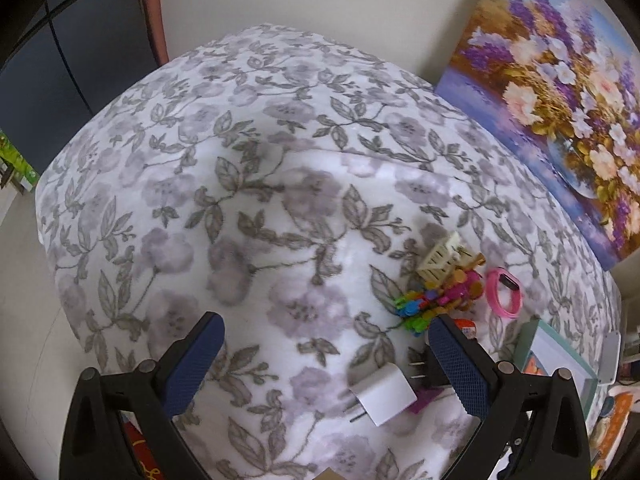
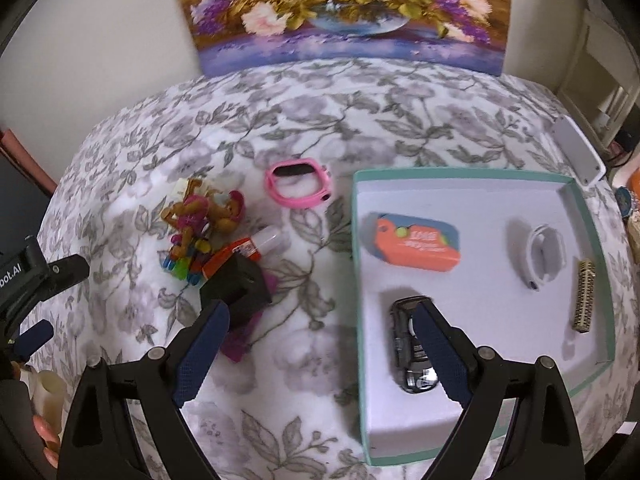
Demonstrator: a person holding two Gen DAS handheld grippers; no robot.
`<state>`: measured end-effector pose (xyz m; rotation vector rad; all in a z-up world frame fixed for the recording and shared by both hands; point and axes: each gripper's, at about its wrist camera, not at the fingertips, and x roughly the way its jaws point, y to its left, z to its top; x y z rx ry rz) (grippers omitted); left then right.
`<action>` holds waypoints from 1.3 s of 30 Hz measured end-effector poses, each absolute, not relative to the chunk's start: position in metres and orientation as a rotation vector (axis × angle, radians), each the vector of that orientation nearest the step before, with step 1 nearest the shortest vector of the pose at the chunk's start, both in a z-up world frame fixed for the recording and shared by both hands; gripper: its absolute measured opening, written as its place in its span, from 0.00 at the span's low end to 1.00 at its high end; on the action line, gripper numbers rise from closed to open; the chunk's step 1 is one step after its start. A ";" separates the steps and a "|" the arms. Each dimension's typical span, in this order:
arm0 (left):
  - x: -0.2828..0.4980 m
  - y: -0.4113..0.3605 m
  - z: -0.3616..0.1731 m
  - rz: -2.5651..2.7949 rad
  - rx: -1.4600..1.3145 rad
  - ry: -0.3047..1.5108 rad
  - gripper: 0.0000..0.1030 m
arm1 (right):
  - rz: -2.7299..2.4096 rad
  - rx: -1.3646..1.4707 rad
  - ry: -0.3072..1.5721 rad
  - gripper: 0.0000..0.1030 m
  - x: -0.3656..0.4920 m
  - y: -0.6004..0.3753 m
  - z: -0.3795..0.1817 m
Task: Organize rigid objects
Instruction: 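Grasp the black charger with the right gripper while the left gripper grasps the white plug adapter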
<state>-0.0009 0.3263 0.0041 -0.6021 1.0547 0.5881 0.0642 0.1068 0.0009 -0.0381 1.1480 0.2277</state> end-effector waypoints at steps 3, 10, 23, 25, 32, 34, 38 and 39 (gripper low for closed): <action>0.001 0.329 -0.004 0.583 -0.593 1.076 1.00 | 0.237 -0.049 1.160 0.91 0.066 0.114 -0.006; 0.002 0.332 -0.042 0.591 -0.627 1.198 1.00 | 0.283 -0.110 1.176 0.91 0.069 0.135 -0.026; 0.005 0.340 -0.070 0.631 -0.668 1.280 1.00 | 0.349 -0.195 1.164 0.91 0.071 0.164 -0.047; 0.004 0.341 -0.072 0.635 -0.680 1.281 1.00 | 0.349 -0.215 1.162 0.91 0.069 0.167 -0.049; -0.003 0.348 -0.073 0.647 -0.724 1.276 1.00 | 0.386 -0.230 1.140 0.91 0.065 0.178 -0.050; -0.005 0.349 -0.074 0.651 -0.736 1.275 1.00 | 0.390 -0.231 1.134 0.90 0.064 0.181 -0.051; -0.009 0.351 -0.078 0.659 -0.764 1.274 1.00 | 0.394 -0.216 1.133 0.87 0.065 0.182 -0.053; -0.009 0.352 -0.079 0.661 -0.768 1.274 1.00 | 0.399 -0.215 1.133 0.82 0.065 0.183 -0.053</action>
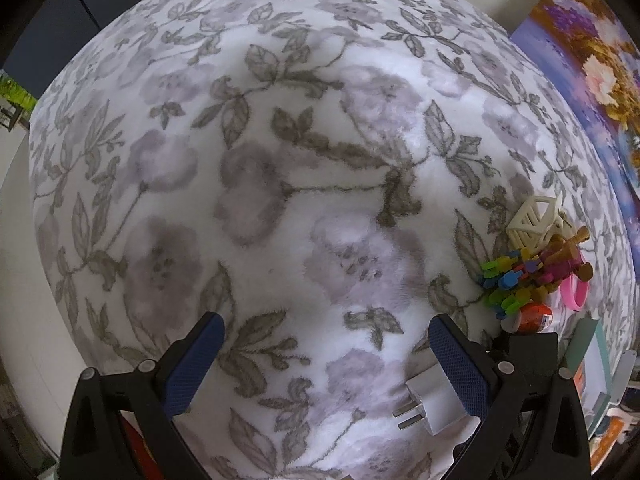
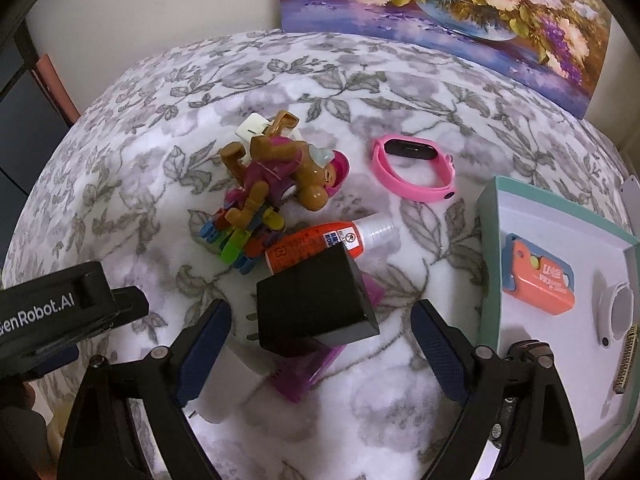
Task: Organize rigid objects
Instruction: 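Grasp the black charger with the right gripper while the left gripper grasps the white plug adapter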
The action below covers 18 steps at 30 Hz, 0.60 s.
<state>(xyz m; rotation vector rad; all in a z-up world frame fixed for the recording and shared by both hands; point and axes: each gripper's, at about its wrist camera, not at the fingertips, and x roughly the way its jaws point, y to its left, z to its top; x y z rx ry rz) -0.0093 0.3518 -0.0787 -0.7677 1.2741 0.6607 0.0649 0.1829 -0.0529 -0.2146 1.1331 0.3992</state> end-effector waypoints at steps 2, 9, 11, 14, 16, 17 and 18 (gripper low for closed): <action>-0.010 0.353 -0.079 0.663 -0.772 1.275 1.00 | 0.404 -0.222 1.134 0.66 0.064 0.183 -0.053; -0.010 0.348 -0.082 0.641 -0.781 1.287 1.00 | 0.413 -0.189 1.145 0.59 0.067 0.174 -0.053; -0.008 0.345 -0.082 0.632 -0.780 1.291 1.00 | 0.410 -0.176 1.150 0.59 0.068 0.171 -0.053; -0.007 0.339 -0.081 0.621 -0.785 1.292 1.00 | 0.395 -0.158 1.150 0.59 0.070 0.164 -0.050; -0.004 0.333 -0.081 0.613 -0.788 1.292 1.00 | 0.388 -0.147 1.152 0.59 0.071 0.159 -0.048; -0.003 0.334 -0.078 0.609 -0.787 1.294 1.00 | 0.385 -0.139 1.151 0.59 0.072 0.156 -0.046; -0.003 0.333 -0.078 0.605 -0.787 1.295 1.00 | 0.380 -0.135 1.150 0.59 0.073 0.153 -0.045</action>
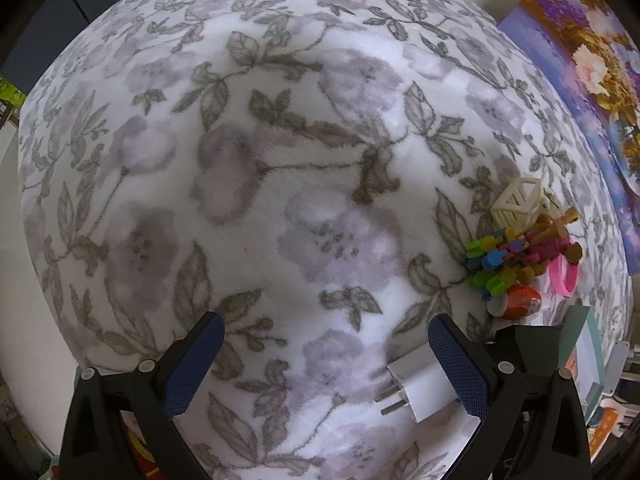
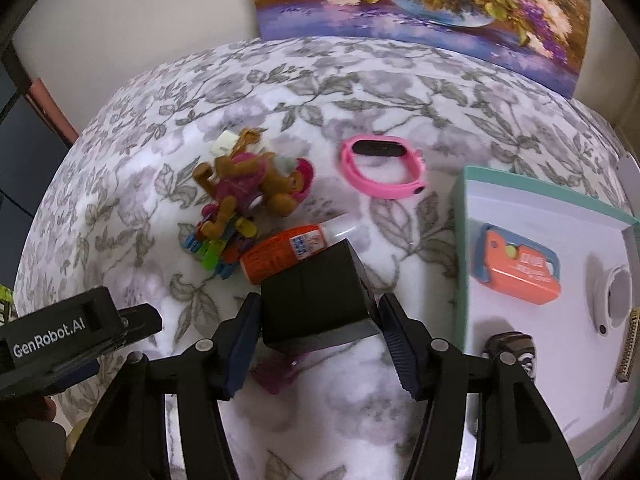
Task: Organize rigid objects
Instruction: 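Grasp the black charger with the right gripper while the left gripper grasps the white plug adapter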
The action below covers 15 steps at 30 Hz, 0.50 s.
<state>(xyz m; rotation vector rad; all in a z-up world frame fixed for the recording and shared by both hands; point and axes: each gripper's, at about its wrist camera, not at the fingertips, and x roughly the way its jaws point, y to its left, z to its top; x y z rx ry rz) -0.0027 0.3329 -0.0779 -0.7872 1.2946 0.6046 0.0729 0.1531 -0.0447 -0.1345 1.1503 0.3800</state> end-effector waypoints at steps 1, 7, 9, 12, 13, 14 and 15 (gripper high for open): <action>-0.002 0.331 -0.077 0.599 -0.787 1.295 1.00 | 0.375 -0.130 1.151 0.59 0.074 0.150 -0.043; 0.004 0.314 -0.073 0.557 -0.769 1.303 1.00 | 0.349 -0.100 1.142 0.59 0.077 0.132 -0.033; 0.007 0.306 -0.072 0.541 -0.759 1.308 1.00 | 0.339 -0.093 1.140 0.59 0.078 0.127 -0.030; 0.013 0.293 -0.072 0.517 -0.741 1.321 1.00 | 0.329 -0.094 1.133 0.59 0.077 0.120 -0.025; 0.015 0.289 -0.073 0.508 -0.733 1.327 1.00 | 0.326 -0.096 1.131 0.59 0.077 0.117 -0.023; 0.018 0.285 -0.073 0.503 -0.728 1.333 1.00 | 0.321 -0.099 1.129 0.59 0.077 0.115 -0.022; 0.020 0.281 -0.074 0.496 -0.722 1.339 1.00 | 0.316 -0.101 1.127 0.59 0.077 0.114 -0.021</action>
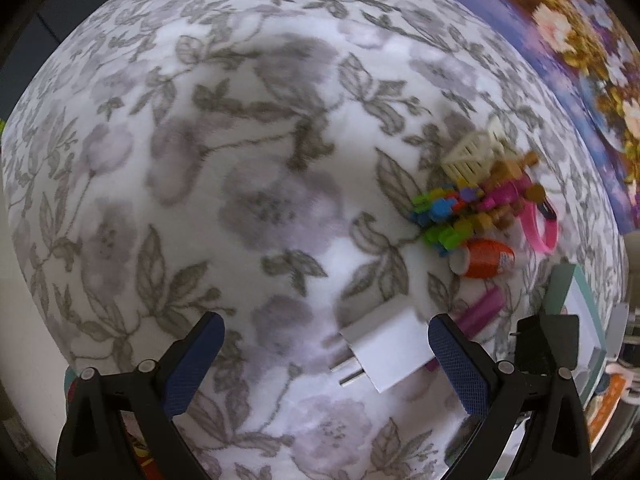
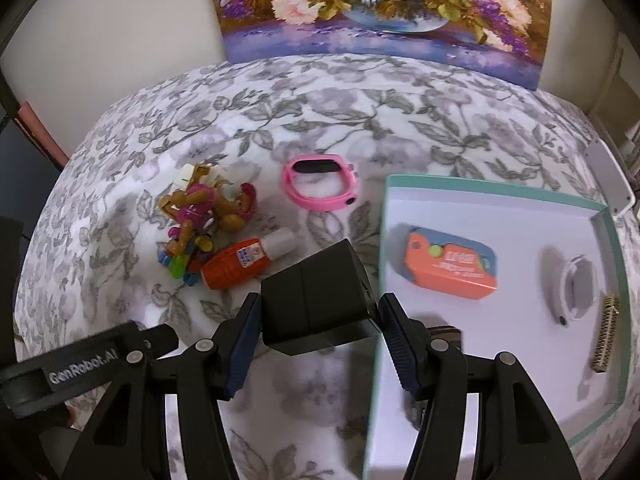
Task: Organize rigid objects
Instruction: 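Grasp the black charger with the right gripper while the left gripper grasps the white plug adapter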
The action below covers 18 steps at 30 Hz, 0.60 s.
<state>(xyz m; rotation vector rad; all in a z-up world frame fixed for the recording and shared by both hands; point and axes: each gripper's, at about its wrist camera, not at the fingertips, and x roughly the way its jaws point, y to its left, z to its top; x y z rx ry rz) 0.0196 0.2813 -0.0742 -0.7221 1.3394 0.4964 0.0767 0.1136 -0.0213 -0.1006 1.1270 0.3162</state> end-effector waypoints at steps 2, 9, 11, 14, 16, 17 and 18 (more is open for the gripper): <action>0.025 0.270 -0.078 0.489 -0.706 1.353 1.00 | 0.310 -0.099 1.128 0.59 0.077 0.109 -0.020; 0.031 0.240 -0.089 0.466 -0.678 1.381 1.00 | 0.286 -0.094 1.135 0.59 0.079 0.098 -0.017; 0.032 0.233 -0.095 0.461 -0.676 1.388 0.99 | 0.283 -0.092 1.136 0.59 0.079 0.095 -0.016; 0.032 0.227 -0.099 0.457 -0.682 1.392 0.99 | 0.278 -0.090 1.134 0.59 0.079 0.091 -0.015; 0.032 0.222 -0.102 0.456 -0.683 1.391 0.96 | 0.275 -0.088 1.134 0.59 0.079 0.089 -0.014; 0.031 0.222 -0.104 0.454 -0.686 1.390 0.94 | 0.273 -0.087 1.134 0.59 0.079 0.087 -0.014; 0.032 0.222 -0.106 0.453 -0.691 1.388 0.93 | 0.270 -0.085 1.136 0.59 0.080 0.086 -0.014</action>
